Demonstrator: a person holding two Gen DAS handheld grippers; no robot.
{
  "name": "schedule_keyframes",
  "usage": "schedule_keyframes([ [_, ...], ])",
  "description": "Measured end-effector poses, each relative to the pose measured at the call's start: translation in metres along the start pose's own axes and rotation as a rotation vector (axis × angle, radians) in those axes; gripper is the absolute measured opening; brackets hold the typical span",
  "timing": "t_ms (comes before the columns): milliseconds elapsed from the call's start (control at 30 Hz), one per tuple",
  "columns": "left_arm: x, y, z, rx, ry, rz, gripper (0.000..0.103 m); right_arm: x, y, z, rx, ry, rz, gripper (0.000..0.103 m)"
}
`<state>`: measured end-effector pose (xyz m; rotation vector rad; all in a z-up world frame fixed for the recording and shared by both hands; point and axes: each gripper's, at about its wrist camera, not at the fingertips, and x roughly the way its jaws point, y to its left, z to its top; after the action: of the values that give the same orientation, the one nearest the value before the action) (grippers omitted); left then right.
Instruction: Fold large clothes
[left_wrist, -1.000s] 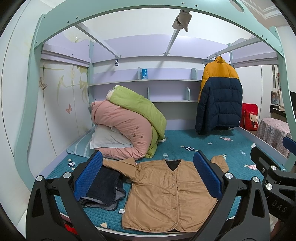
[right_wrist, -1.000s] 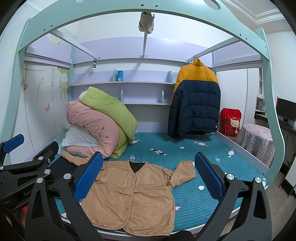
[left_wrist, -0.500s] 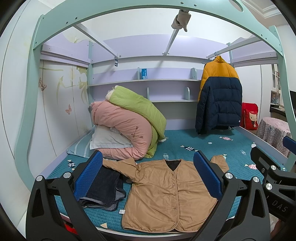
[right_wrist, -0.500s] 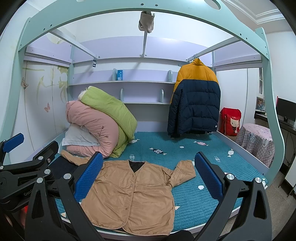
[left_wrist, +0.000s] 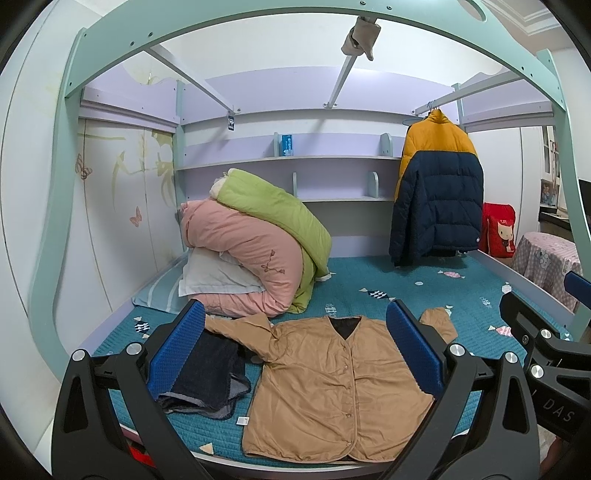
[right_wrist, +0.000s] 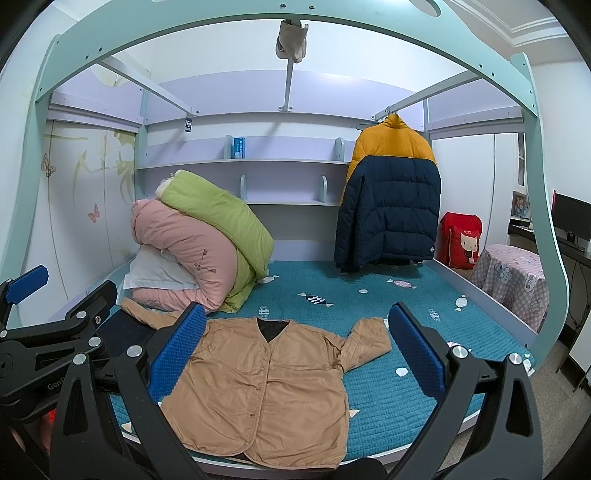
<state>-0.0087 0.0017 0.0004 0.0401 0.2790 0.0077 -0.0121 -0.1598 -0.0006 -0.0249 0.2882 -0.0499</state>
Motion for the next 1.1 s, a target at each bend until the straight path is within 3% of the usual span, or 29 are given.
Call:
schedule_keyframes([
  [667,0.003,0.004,0.0,0.006,0.014,0.002,0.099,0.004,0.0,-0.004,0.005,0.013,0.001,0.096],
  [700,0.005,0.005,0.0,0.008,0.017,0.002,0.099,0.013,-0.004,-0.017,0.007,0.016,0.001,0.096],
  [1100,0.043,-0.001,-0.009,0.038,0.068,0.008,0.099,0.052,-0.006,-0.025,0.033,0.072,0.006,0.096],
])
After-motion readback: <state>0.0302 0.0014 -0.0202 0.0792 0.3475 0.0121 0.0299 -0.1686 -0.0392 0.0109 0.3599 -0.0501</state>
